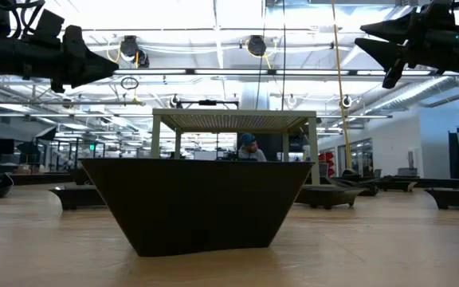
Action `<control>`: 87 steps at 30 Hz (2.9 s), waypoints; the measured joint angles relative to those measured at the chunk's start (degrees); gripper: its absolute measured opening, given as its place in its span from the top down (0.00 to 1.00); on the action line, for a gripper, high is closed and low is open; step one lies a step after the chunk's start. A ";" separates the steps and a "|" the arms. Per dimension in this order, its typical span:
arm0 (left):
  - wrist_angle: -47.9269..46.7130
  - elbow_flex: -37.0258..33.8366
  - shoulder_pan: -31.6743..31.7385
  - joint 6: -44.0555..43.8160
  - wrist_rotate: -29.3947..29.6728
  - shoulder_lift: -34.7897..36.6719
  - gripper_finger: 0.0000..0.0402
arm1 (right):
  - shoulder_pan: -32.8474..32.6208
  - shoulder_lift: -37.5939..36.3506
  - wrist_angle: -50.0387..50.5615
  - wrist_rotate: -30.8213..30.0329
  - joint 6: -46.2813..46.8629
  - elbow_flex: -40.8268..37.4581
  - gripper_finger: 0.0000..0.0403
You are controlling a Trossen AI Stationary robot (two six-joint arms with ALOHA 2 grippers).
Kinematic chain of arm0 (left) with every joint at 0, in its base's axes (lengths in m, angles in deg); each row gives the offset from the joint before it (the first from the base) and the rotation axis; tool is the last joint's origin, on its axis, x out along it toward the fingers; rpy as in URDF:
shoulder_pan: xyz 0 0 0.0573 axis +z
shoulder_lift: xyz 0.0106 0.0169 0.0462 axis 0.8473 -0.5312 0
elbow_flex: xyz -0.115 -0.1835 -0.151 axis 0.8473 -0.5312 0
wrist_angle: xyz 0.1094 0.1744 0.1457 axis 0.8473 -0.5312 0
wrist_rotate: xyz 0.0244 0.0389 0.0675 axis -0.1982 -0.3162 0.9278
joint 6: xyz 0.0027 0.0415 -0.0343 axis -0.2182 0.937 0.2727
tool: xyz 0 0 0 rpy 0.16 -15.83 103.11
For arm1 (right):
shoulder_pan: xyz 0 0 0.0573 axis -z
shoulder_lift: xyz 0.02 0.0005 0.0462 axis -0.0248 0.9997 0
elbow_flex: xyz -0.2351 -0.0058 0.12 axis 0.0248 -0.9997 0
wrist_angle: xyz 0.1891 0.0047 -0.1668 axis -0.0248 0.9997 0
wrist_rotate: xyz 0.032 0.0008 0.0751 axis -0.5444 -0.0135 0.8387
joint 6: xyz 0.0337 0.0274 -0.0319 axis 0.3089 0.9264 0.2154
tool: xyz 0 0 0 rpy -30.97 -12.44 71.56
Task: Pick & Place Mini shaped plates
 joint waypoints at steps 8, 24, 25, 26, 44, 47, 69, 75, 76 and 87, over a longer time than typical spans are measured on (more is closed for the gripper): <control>0.02 0.02 -0.02 0.00 0.00 0.00 0.57 | 0.00 -0.02 0.00 0.00 0.01 0.00 0.69; 0.00 0.02 -0.02 0.00 0.00 0.00 0.57 | 0.00 -0.01 0.00 0.00 -0.01 0.00 0.69; 0.00 0.00 0.00 0.00 0.00 0.00 0.57 | 0.00 -0.02 -0.06 0.00 -0.02 -0.01 0.69; 0.00 0.02 -0.02 0.00 0.02 0.02 0.57 | 0.00 -0.02 -0.13 -0.01 -0.02 -0.01 0.69; 0.02 0.02 -0.02 0.00 0.02 0.00 0.57 | 0.00 0.00 -10.52 -0.08 8.66 -0.02 0.69; 0.01 0.02 0.00 0.00 0.00 0.00 0.57 | 0.00 0.00 -10.80 -0.15 10.99 -0.02 0.69; 0.02 0.01 -0.02 -0.02 0.02 0.00 0.57 | 0.04 5.40 21.84 -9.21 -2.07 16.97 0.69; -0.05 0.02 -0.02 -0.01 0.08 0.00 0.57 | 0.09 14.00 53.12 -9.04 -2.62 28.61 0.69; -0.07 0.02 -0.02 0.00 0.06 0.00 0.57 | 0.09 15.94 56.91 -9.04 -2.62 30.03 0.69; 0.01 0.02 -0.02 -0.02 0.08 -0.05 0.57 | 0.09 36.01 73.44 -8.88 8.98 32.94 0.69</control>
